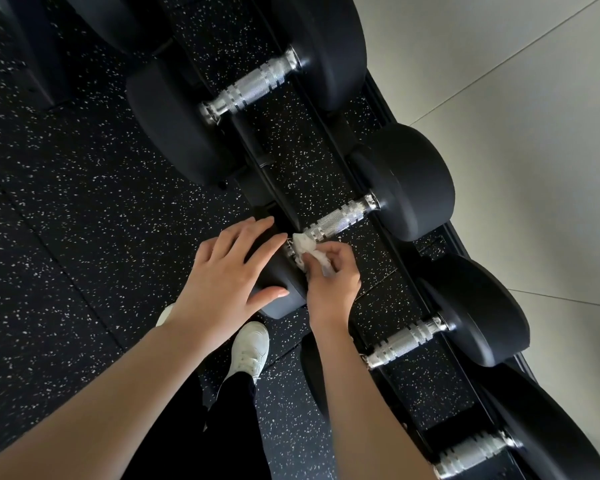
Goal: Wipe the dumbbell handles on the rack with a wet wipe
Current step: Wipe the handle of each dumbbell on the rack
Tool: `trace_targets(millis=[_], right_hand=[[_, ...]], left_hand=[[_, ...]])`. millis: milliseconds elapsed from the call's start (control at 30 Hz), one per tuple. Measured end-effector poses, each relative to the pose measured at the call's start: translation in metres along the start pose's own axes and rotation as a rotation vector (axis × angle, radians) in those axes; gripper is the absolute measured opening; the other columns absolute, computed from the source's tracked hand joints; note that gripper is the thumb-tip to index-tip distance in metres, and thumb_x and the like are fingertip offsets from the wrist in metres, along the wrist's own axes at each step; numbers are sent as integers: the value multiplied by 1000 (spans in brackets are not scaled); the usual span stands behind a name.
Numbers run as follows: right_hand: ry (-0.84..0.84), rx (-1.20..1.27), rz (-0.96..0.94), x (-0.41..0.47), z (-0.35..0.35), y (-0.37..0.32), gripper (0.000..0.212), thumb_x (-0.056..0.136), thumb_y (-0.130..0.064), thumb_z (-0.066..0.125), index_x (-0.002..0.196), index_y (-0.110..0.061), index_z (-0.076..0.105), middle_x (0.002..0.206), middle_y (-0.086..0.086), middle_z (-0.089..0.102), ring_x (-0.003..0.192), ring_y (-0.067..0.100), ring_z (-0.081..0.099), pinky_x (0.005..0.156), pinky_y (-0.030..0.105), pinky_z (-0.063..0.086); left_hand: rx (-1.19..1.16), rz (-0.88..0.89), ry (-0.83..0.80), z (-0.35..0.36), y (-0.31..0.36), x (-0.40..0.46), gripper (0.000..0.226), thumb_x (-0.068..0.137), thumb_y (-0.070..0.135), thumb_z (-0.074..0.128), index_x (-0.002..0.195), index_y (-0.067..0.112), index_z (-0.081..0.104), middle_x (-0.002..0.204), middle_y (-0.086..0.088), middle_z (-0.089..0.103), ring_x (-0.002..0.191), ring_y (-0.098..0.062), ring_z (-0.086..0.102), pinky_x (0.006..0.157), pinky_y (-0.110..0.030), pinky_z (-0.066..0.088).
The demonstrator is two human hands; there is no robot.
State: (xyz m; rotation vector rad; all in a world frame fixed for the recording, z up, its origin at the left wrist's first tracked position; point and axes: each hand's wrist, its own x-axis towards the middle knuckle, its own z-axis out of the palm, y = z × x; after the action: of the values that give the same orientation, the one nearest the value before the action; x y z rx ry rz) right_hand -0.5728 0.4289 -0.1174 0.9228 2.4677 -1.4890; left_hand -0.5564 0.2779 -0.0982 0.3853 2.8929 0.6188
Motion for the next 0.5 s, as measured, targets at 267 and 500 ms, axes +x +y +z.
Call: trace_targets(millis=[267, 500], right_hand=[[117, 61, -14, 8, 1, -2, 23, 78, -6, 71, 80, -27, 61, 98, -12, 53, 100, 17, 58, 78, 18, 51], [148, -8, 41, 4, 2, -7, 13, 80, -10, 70, 86, -20, 65, 99, 2, 54, 76, 6, 52, 62, 6, 43]], left_hand=[[-6, -2, -10, 0, 0, 0, 67, 77, 51, 60, 136, 20, 48, 144, -3, 42, 129, -26, 41, 91, -45, 41], [-1, -10, -18, -1, 1, 0, 68, 77, 50, 61, 136, 19, 49, 144, -3, 42, 129, -26, 41, 90, -47, 42]])
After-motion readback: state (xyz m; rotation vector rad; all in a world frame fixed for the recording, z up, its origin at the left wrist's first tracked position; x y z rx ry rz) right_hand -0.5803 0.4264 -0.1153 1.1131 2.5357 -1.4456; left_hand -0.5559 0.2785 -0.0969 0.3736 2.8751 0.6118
